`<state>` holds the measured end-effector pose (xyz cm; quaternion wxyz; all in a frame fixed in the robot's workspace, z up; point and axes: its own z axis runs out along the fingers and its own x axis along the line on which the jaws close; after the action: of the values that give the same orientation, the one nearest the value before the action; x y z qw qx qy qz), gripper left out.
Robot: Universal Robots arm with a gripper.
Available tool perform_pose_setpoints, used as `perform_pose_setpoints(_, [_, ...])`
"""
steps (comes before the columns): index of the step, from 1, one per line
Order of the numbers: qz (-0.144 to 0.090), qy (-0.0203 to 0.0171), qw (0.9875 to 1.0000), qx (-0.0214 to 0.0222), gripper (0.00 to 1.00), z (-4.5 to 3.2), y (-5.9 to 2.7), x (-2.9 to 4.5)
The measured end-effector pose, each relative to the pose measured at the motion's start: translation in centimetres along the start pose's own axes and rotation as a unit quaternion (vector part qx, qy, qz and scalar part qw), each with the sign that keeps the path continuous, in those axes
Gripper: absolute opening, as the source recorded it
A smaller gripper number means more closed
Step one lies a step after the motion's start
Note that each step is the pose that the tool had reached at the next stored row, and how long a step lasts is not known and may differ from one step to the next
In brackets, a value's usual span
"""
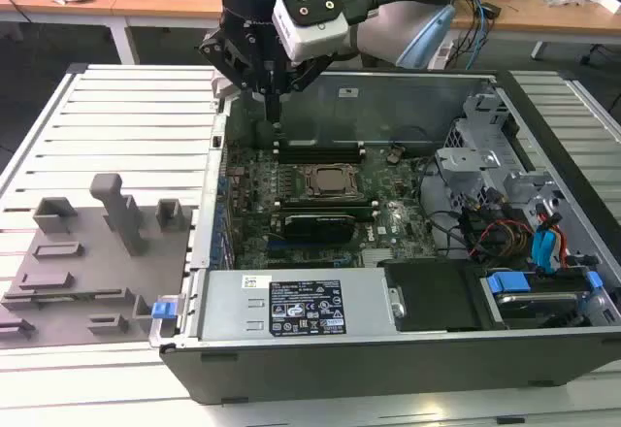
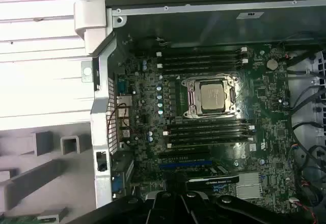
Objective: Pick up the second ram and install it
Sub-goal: 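Reach for the second ram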
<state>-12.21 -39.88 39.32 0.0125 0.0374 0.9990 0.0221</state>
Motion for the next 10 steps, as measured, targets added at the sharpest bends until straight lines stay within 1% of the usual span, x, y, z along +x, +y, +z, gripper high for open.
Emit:
perform_pose_setpoints(3, [0.0, 0.0, 1.0, 0.0, 0.11, -0.04, -0.13, 1.76])
perform_pose_setpoints(6, [0.0, 0.0, 1.0, 0.0, 0.11, -0.06, -0.18, 2.36])
perform_pose_setpoints(7, [0.0, 0.0, 1.0, 0.0, 0.11, -0.09, -0.3, 3.98])
perform_pose_setpoints(8, [0.0, 0.0, 1.0, 0.0, 0.11, -0.11, -0.39, 5.27])
perform_pose_setpoints(10, [0.0, 0.0001, 1.0, 0.0, 0.11, -0.11, -0.43, 5.8])
